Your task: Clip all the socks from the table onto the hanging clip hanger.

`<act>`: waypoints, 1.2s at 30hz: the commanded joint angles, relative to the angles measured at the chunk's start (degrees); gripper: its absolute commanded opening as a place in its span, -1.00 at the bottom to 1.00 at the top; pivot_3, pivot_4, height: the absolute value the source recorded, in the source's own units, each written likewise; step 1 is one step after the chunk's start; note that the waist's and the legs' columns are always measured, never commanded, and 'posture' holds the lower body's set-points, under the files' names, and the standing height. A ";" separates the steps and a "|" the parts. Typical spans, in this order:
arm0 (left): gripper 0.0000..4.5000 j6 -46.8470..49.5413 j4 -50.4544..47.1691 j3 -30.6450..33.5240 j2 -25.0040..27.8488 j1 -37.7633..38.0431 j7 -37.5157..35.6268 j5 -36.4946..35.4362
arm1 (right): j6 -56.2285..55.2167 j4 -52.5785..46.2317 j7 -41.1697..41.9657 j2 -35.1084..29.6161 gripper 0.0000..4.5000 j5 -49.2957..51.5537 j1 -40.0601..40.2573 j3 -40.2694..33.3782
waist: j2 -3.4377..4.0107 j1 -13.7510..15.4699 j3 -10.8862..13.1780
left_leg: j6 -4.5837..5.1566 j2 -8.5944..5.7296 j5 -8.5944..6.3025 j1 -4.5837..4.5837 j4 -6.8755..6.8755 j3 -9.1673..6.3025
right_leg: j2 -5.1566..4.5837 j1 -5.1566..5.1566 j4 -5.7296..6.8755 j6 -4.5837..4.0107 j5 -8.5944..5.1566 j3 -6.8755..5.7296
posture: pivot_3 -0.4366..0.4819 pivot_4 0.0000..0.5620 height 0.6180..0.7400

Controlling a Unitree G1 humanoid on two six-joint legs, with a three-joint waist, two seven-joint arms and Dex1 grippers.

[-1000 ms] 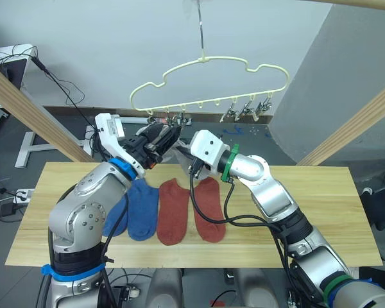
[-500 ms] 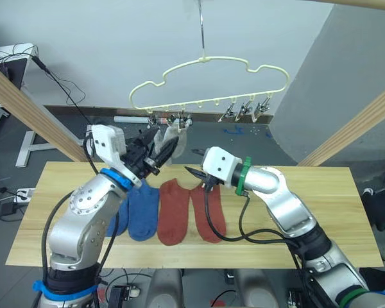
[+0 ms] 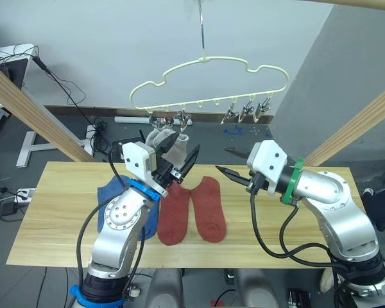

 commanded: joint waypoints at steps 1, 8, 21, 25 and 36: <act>0.33 -2.33 1.06 0.22 -1.14 -0.59 3.03 3.77 | 1.68 -3.12 -0.65 -1.32 -0.03 2.14 -0.21 -2.73 | 0.00 -0.12 0.00 | 0.00 0.00 0.00 0.00 0.00 0.01 | 0.00 0.00 0.00 0.00 0.00 0.01 | -0.12 0.13 1.00; 0.33 -2.56 4.56 0.67 -3.97 -1.83 5.37 5.02 | 3.92 -4.14 -1.92 -2.65 -0.03 4.48 -0.97 -3.87 | 0.00 -0.28 0.00 | 0.01 0.00 0.00 -0.01 0.01 0.03 | 0.02 0.00 -0.01 -0.02 0.01 0.02 | -0.16 0.13 1.00; 0.33 -5.58 12.60 0.34 -6.67 -9.11 5.83 6.10 | 4.23 -3.92 -3.90 -4.03 -0.03 6.38 -2.60 -4.06 | 0.00 -0.31 0.00 | 0.01 -0.02 0.00 -0.02 0.11 0.03 | 0.04 0.02 0.03 -0.08 0.05 0.00 | -0.19 0.08 1.00; 0.33 -6.26 13.05 1.13 -7.29 -9.47 6.56 6.43 | 4.35 -4.04 -4.07 -4.43 -0.03 6.94 -2.41 -4.32 | 0.00 -0.34 0.00 | 0.01 -0.01 0.00 -0.02 0.13 0.03 | 0.04 0.02 0.03 -0.16 0.10 0.00 | -0.21 0.07 1.00; 0.33 -7.37 12.89 1.39 -7.70 -11.82 8.36 7.99 | 3.87 -3.63 -4.22 -5.28 -0.03 8.28 -1.96 -4.67 | 0.00 -0.38 0.00 | 0.01 -0.02 0.00 -0.02 0.22 0.03 | 0.04 0.02 0.14 -0.18 0.11 0.00 | -0.21 0.07 1.00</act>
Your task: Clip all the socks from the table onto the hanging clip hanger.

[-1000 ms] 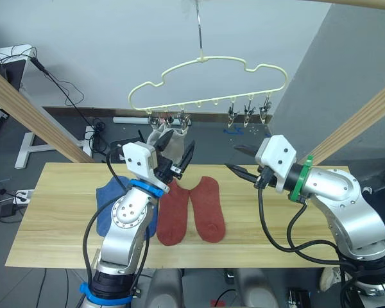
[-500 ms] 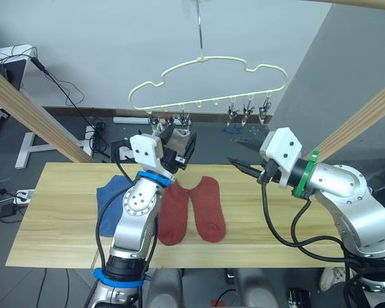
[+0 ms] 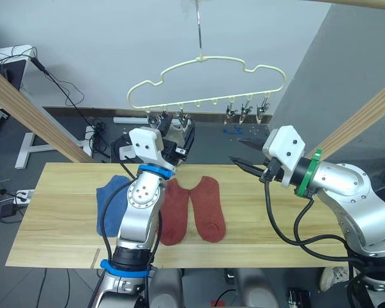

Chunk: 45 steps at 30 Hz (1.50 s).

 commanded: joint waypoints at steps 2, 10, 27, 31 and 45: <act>0.33 -1.47 -1.47 -0.18 -0.38 -0.95 -0.31 -0.05 | -0.92 -2.34 -0.35 -0.37 -0.03 1.20 0.23 -1.38 | 0.00 0.00 0.00 | 0.00 0.00 0.00 0.00 0.01 0.00 | 0.00 0.00 0.01 0.00 0.00 0.00 | -0.20 0.07 1.00; 0.33 -1.42 -1.35 0.00 -0.49 -1.62 -0.59 -0.41 | -1.40 -2.10 -0.45 -0.50 -0.03 1.94 0.26 -1.43 | 0.00 -0.01 0.00 | 0.00 0.00 0.00 0.00 0.02 0.00 | 0.00 0.00 0.03 -0.05 0.03 0.00 | -0.20 0.06 1.00; -0.99 -2.46 0.71 -0.07 -0.40 -2.66 -0.62 0.59 | -3.02 -2.04 -0.54 0.41 -0.01 2.71 0.52 -0.62 | -0.01 -0.01 -0.01 | 0.00 0.00 0.01 0.02 0.07 0.00 | 0.00 0.00 0.11 -0.06 0.04 0.00 | -0.20 0.04 1.00; -1.00 -2.33 0.20 0.19 -0.18 -2.36 -0.65 0.60 | -3.17 -1.68 -1.51 1.72 0.23 2.65 0.24 -0.51 | -0.01 0.02 -0.01 | 0.00 0.00 0.01 0.02 0.08 0.00 | 0.00 0.00 0.12 -0.06 0.04 0.00 | -0.18 0.04 1.00; -0.60 -4.04 -2.30 -0.18 -0.01 0.67 -1.48 0.26 | -4.97 -1.27 -1.40 0.68 1.00 1.34 1.30 1.21 | -0.02 0.04 -0.06 | 0.00 0.01 0.01 0.03 0.09 -0.02 | 0.00 0.01 0.15 -0.07 0.04 -0.01 | -0.16 0.01 1.00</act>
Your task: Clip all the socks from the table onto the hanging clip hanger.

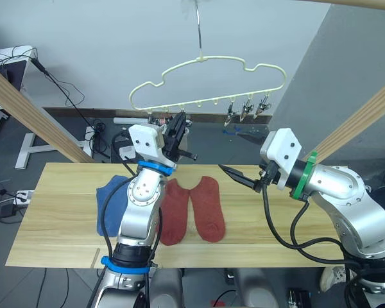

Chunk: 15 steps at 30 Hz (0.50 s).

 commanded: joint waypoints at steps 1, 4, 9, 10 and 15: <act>-0.44 -1.72 -2.20 -0.19 -0.06 0.21 0.31 0.77 | -1.30 -1.40 0.01 -0.49 1.00 -0.06 0.03 -0.22 | 0.00 0.00 0.00 | 0.00 0.00 0.00 0.00 0.00 0.00 | 0.00 0.00 0.00 0.00 0.00 0.00 | -0.16 0.01 1.00; -0.36 -2.80 -2.18 -0.97 0.98 0.60 0.53 3.29 | -1.39 -1.44 0.07 -0.44 1.00 0.00 0.13 -0.12 | 0.00 0.00 0.00 | 0.00 -0.01 0.00 0.00 0.02 0.00 | 0.00 0.01 0.01 0.00 0.00 0.01 | -0.16 0.01 1.00; -0.36 -2.11 -1.95 -1.15 1.08 0.87 0.66 4.04 | -1.55 -1.42 0.08 -0.52 1.00 -0.26 0.17 0.19 | 0.00 0.00 0.00 | 0.00 -0.01 0.00 0.00 0.02 0.01 | 0.00 0.01 0.02 0.00 0.00 0.01 | -0.16 0.01 1.00; -0.36 -1.74 -1.86 -1.20 1.09 0.88 0.67 4.17 | -1.53 -1.42 0.04 -0.48 1.00 -0.22 0.14 0.19 | 0.00 0.01 0.00 | 0.00 -0.01 0.00 0.00 0.02 0.00 | -0.01 0.00 0.02 0.00 0.00 0.01 | -0.16 0.01 1.00; -0.36 0.84 -1.57 -1.78 0.44 0.66 1.68 5.35 | -1.58 -1.46 0.40 -0.64 1.00 0.04 0.05 0.17 | 0.00 0.01 0.00 | 0.00 -0.01 0.00 0.01 0.03 0.00 | 0.00 0.00 0.04 0.00 0.00 0.00 | -0.14 0.01 1.00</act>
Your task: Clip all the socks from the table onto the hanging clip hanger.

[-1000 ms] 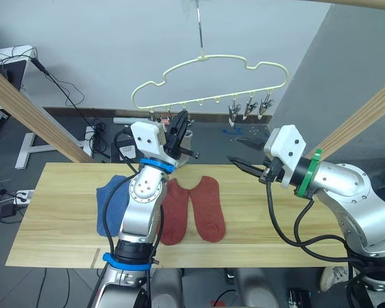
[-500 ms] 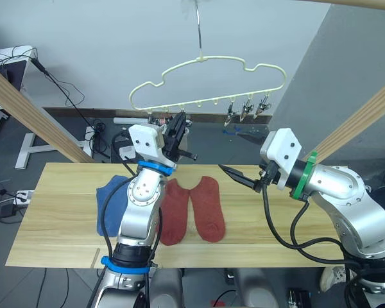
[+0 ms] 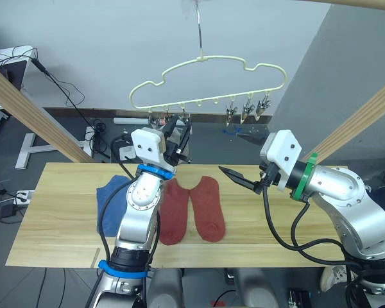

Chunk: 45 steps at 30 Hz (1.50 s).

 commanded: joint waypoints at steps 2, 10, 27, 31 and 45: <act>-0.36 1.07 -1.97 -0.74 -1.11 0.57 1.47 1.14 | -1.14 -1.47 0.23 -0.46 1.00 0.17 -0.19 -0.07 | 0.00 0.00 0.00 | 0.00 0.00 0.00 0.00 0.00 0.00 | 0.00 0.00 0.00 0.00 0.00 0.00 | -0.14 0.01 1.00; -0.36 1.04 -5.88 -0.60 -2.39 2.98 2.08 0.44 | -0.90 -1.68 0.28 -0.68 1.00 0.31 0.00 -0.12 | 0.00 0.00 0.00 | 0.00 0.01 0.00 0.00 0.01 -0.01 | 0.00 0.00 0.01 0.00 0.00 0.00 | -0.14 0.01 1.00; 0.24 4.95 -2.53 -1.60 -3.77 -0.01 2.93 0.94 | -1.13 -1.39 0.30 -0.79 1.00 0.34 -0.21 -0.02 | -0.01 0.02 -0.03 | 0.01 -0.01 0.01 0.01 0.04 -0.01 | 0.00 0.03 0.04 0.00 0.01 -0.01 | -0.15 -0.01 1.00; 0.00 4.51 -1.23 -1.16 -3.51 -0.91 3.10 1.25 | -0.84 -1.53 0.29 -0.93 1.00 0.47 -0.21 -0.19 | -0.01 0.01 -0.03 | 0.01 -0.01 0.01 0.01 0.04 -0.01 | 0.00 0.02 0.04 -0.01 0.01 -0.01 | -0.16 -0.01 1.00; -0.24 2.57 1.25 -0.50 -4.80 -3.76 7.12 2.94 | -1.24 -1.10 1.44 -0.32 1.00 2.23 -1.59 -0.37 | -0.02 0.00 -0.04 | 0.01 -0.01 0.01 0.01 0.06 -0.01 | -0.01 0.03 0.06 -0.01 0.02 -0.02 | -0.16 0.00 1.00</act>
